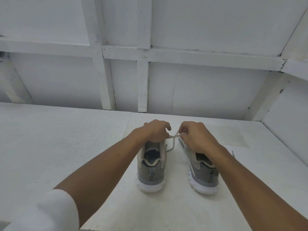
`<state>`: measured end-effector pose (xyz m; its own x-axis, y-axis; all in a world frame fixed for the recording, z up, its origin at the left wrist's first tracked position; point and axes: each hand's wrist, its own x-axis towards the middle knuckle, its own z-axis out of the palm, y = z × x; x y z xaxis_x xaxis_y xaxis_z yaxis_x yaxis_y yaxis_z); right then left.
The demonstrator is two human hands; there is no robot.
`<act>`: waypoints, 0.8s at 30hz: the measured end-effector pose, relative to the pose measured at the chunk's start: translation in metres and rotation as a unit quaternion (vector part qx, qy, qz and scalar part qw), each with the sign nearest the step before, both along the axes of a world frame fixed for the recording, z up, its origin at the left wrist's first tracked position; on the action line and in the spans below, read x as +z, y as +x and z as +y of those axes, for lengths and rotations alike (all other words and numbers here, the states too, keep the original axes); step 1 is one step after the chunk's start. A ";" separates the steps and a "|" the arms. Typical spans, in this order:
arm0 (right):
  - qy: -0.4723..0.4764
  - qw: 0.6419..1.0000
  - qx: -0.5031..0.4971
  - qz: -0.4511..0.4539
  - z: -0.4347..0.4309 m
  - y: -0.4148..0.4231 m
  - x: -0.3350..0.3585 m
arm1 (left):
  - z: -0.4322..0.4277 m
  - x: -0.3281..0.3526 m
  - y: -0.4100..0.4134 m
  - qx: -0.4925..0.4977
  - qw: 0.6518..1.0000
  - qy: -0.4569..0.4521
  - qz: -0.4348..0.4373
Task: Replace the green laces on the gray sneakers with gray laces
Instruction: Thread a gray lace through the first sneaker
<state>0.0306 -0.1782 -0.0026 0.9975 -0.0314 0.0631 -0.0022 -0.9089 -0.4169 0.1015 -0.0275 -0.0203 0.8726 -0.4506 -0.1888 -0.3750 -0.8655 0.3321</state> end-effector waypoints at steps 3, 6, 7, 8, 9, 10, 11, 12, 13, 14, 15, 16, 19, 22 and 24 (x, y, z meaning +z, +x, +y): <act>0.028 1.000 -0.002 -0.002 0.007 -0.003 -0.001 | 0.003 0.007 -0.003 0.014 0.996 -0.082 0.021; 0.037 0.999 -0.016 0.030 0.015 -0.005 -0.004 | 0.008 0.020 -0.009 0.044 0.976 -0.207 0.043; 0.047 0.998 -0.016 0.038 0.017 -0.005 -0.005 | 0.009 0.025 -0.012 0.048 0.969 -0.240 0.039; 0.058 0.997 -0.017 0.045 0.017 -0.005 -0.005 | 0.010 0.031 -0.015 0.049 0.963 -0.264 0.030; 0.067 0.996 -0.018 0.051 0.018 -0.005 -0.004 | 0.010 0.038 -0.018 0.045 0.959 -0.280 0.018; 0.073 0.996 -0.020 0.055 0.018 -0.005 -0.003 | 0.010 0.044 -0.022 0.039 0.956 -0.291 0.007; 0.080 0.995 -0.021 0.057 0.017 -0.005 0.000 | 0.009 0.051 -0.026 0.030 0.954 -0.299 -0.002; 0.093 0.994 -0.020 0.054 0.016 -0.003 0.002 | 0.008 0.058 -0.030 0.020 0.952 -0.305 -0.009; 0.109 0.993 -0.016 0.042 0.016 -0.001 0.004 | 0.007 0.064 -0.034 0.009 0.952 -0.307 -0.016; 0.120 0.992 -0.012 0.030 0.015 0.002 0.006 | 0.005 0.069 -0.038 -0.002 0.952 -0.305 -0.023; 0.126 0.992 -0.008 0.017 0.013 0.005 0.009 | 0.004 0.073 -0.042 -0.013 0.953 -0.303 -0.030; 0.133 0.991 -0.005 0.007 0.010 0.010 0.010 | 0.003 0.076 -0.046 -0.022 0.953 -0.301 -0.035; 0.171 0.985 -0.012 -0.013 0.003 0.019 0.017 | 0.004 0.077 -0.056 -0.036 0.951 -0.305 -0.046; 0.168 0.986 -0.014 -0.007 -0.008 0.027 0.021 | 0.010 0.073 -0.066 -0.029 0.946 -0.320 -0.047; 0.106 0.994 -0.013 -0.021 -0.016 0.033 0.022 | 0.015 0.068 -0.071 -0.016 0.941 -0.334 -0.040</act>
<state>0.0635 -0.1943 0.0196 0.9927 -0.0746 0.0944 -0.0033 -0.8011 -0.5986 0.0303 -0.0126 0.0481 0.8561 -0.4711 0.2127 -0.4445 -0.4610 0.7681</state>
